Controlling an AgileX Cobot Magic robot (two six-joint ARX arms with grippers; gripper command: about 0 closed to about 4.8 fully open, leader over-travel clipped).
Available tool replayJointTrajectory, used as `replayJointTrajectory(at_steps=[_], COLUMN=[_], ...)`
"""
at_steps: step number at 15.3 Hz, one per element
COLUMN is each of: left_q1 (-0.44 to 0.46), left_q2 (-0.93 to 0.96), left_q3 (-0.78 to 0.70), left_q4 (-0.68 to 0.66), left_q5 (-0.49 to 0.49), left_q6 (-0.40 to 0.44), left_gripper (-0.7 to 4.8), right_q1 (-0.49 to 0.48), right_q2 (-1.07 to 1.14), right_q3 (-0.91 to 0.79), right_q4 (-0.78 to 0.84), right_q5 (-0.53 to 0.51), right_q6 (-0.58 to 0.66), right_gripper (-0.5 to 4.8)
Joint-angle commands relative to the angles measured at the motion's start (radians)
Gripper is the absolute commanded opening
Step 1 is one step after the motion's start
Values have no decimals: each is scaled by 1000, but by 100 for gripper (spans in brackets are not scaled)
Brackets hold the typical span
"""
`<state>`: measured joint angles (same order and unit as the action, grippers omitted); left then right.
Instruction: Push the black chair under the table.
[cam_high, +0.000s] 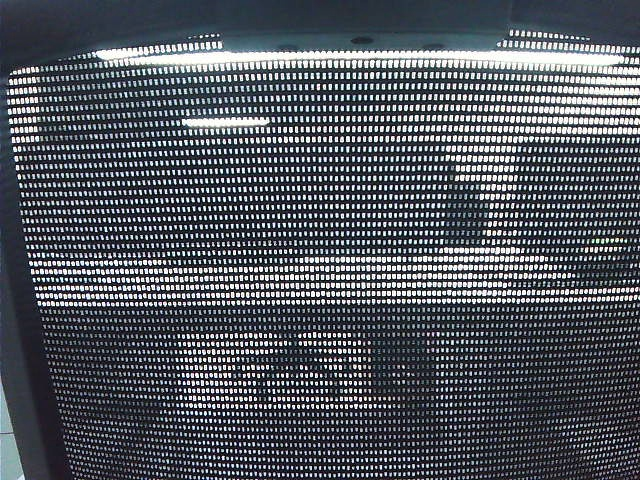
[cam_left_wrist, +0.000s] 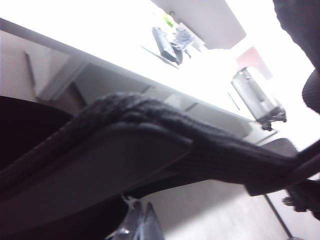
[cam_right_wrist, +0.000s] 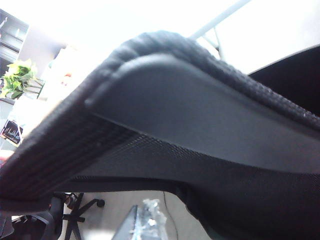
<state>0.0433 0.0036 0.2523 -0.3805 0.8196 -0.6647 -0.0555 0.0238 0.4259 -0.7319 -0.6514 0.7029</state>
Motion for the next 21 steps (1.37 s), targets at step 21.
replayJointTrajectory(at_steps=[21], left_q1=[2], left_q2=[148], left_q3=[377], left_q4=[-192], left_q5=[-185], left_q6=[72], left_gripper=[-6], right_q1=[3], right_q2=[172], right_q3=[-2], right_q4=[184], right_q5=[55], right_q6=[-53], right_gripper=[-5])
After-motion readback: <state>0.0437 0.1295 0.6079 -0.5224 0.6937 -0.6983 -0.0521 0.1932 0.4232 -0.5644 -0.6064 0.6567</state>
